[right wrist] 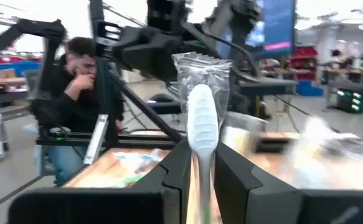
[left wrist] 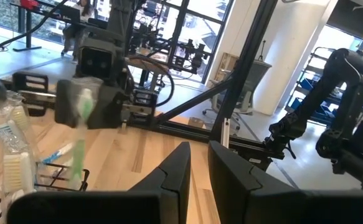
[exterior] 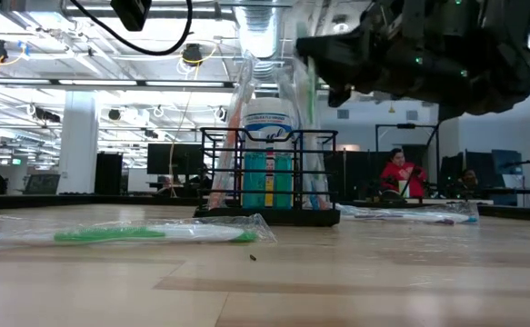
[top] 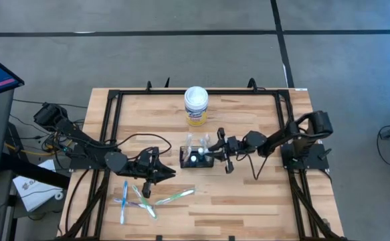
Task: Pick & Place toothbrushing station
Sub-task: Put the right green toothbrush into the mesh organizer, then put the top blue toothbrush into the mesh organizer
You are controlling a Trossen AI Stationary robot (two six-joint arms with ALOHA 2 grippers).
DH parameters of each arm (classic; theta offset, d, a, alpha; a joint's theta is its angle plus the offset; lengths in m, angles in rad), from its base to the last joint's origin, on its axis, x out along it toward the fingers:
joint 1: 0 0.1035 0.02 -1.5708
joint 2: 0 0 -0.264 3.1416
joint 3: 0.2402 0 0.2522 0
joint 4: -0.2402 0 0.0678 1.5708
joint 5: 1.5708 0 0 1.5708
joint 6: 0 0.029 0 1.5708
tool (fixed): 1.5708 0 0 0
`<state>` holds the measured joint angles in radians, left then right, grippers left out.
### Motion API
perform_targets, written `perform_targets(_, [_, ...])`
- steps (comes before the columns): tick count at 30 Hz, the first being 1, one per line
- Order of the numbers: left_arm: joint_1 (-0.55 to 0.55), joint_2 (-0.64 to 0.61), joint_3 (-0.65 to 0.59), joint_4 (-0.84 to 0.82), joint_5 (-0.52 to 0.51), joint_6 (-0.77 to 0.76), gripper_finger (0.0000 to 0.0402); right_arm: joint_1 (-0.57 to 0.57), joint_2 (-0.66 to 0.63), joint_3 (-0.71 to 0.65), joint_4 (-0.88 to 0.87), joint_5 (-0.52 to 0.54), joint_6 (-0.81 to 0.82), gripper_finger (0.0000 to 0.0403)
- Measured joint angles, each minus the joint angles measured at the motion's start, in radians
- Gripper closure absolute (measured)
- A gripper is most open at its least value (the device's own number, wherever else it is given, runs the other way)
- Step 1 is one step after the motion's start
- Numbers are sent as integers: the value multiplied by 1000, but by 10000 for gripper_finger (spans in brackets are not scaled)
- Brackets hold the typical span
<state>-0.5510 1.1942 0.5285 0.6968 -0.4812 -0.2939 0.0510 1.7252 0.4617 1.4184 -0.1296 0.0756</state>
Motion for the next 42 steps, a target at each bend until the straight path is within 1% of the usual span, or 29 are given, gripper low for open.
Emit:
perform_targets(6, [0, 0, 0, 0, 0, 2, 351, 0, -53, -30, -113, 0, 27, 344])
perform_targets(9, [0, 0, 0, 0, 0, 2, 351, -2, -64, -30, -165, 3, 31, 327])
perform_targets(17, [0, 0, 0, 0, 0, 2, 351, -1, -66, -30, -176, 1, 33, 268])
perform_targets(19, [0, 0, 0, 0, 0, 1, 351, -2, -67, -30, -180, 1, 33, 258])
perform_targets(22, [0, 0, 0, 0, 0, 0, 351, -3, -109, -29, -214, 3, 30, 250])
perform_targets(27, [0, 0, 0, 0, 0, 0, 351, -10, -235, -30, -411, 4, 30, 253])
perform_targets(34, [0, 0, 0, 0, 0, 0, 351, -8, -435, -30, -751, 3, 41, 269])
perform_targets(38, [0, 0, 0, 0, 0, 0, 351, -9, -541, -30, -962, 7, 74, 278])
perform_targets(42, [0, 0, 0, 0, 0, 1, 351, -9, -622, -30, -1166, 76, 113, 285])
